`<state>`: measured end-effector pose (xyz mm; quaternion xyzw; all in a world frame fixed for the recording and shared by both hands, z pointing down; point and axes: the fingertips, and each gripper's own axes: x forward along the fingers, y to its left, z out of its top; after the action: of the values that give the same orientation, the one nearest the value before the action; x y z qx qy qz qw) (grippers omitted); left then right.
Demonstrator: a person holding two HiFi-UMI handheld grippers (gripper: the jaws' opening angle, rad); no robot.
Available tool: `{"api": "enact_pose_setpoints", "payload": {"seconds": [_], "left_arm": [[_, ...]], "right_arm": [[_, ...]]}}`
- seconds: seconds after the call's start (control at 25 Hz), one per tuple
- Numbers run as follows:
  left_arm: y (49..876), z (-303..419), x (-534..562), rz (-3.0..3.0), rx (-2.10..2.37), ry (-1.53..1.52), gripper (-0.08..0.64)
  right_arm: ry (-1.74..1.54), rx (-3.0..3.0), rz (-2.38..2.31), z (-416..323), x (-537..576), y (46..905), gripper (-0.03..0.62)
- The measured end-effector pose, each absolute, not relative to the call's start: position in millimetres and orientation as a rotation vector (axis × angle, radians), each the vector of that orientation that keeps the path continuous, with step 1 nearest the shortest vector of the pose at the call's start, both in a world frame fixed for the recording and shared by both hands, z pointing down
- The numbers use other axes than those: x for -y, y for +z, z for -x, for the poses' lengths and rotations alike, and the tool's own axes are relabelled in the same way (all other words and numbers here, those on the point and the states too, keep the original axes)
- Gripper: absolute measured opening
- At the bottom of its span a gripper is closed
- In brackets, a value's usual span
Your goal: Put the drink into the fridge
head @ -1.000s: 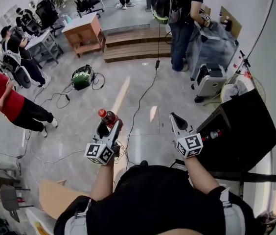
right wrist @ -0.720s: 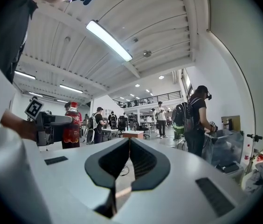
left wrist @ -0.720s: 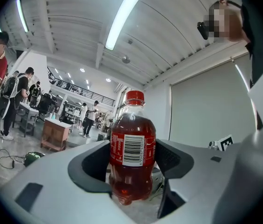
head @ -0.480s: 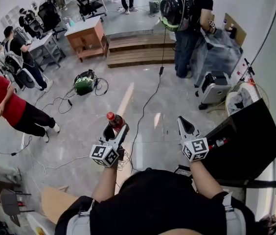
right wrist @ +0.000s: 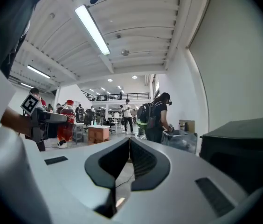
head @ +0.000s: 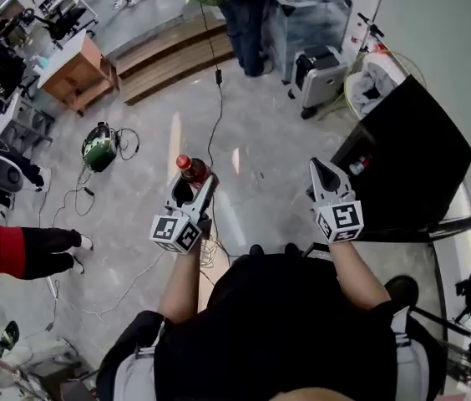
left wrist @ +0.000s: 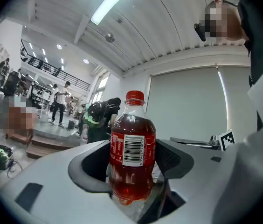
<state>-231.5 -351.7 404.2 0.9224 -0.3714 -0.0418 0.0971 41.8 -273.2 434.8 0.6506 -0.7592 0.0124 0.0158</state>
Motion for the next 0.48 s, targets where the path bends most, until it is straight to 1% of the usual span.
{"api": "enact_pose_setpoints", "payload": {"seconds": [0.24, 0.48], "left_arm": [[416.9, 122.3, 357.0, -2.816, 0.712, -0.062, 0.310], [437.7, 3.1, 328.2, -2.861, 0.370, -0.017, 0.311]], "right_arm": [[0.105, 2.057, -2.305, -120.2, 220.5, 441.1, 0.023], [0.122, 1.837, -2.505, -192.0, 173.9, 453.5, 0.023]]}}
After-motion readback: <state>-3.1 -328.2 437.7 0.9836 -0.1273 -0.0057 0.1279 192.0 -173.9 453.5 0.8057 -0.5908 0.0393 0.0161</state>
